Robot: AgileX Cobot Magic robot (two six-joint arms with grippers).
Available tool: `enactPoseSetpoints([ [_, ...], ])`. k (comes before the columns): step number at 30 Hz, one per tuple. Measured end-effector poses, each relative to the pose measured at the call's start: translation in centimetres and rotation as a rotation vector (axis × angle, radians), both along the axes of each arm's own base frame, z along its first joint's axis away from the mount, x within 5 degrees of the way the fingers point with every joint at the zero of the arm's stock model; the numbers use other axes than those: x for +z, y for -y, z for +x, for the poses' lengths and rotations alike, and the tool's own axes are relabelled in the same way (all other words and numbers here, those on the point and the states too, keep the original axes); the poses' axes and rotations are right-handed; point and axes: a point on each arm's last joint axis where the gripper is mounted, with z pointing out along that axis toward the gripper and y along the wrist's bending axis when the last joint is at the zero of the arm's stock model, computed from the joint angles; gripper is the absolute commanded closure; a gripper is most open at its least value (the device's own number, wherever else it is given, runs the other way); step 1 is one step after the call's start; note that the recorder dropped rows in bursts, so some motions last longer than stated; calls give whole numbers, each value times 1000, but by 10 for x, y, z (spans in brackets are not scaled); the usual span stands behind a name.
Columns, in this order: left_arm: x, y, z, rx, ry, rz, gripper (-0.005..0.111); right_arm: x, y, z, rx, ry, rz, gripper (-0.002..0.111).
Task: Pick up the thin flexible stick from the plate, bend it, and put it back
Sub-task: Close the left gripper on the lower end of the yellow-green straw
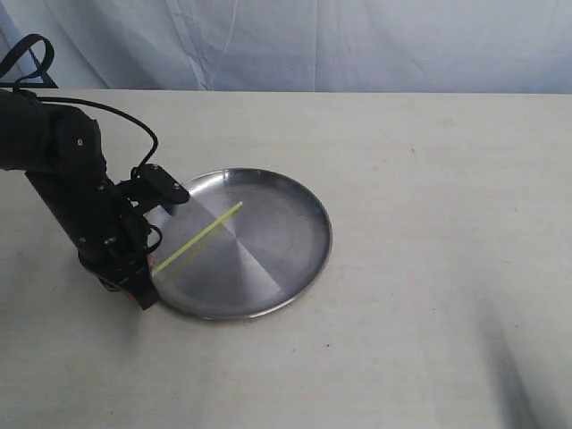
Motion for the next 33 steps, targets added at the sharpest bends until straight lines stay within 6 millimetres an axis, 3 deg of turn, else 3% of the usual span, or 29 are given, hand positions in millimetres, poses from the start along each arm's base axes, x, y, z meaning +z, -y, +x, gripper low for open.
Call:
enactPoseSetpoints([
  [2,0,0,0,0,-2,0,107,0,0,0,0,0,0,109],
  [33,5,-3,-6,-21,-43,24,107,0,0,0,0,0,0,109],
])
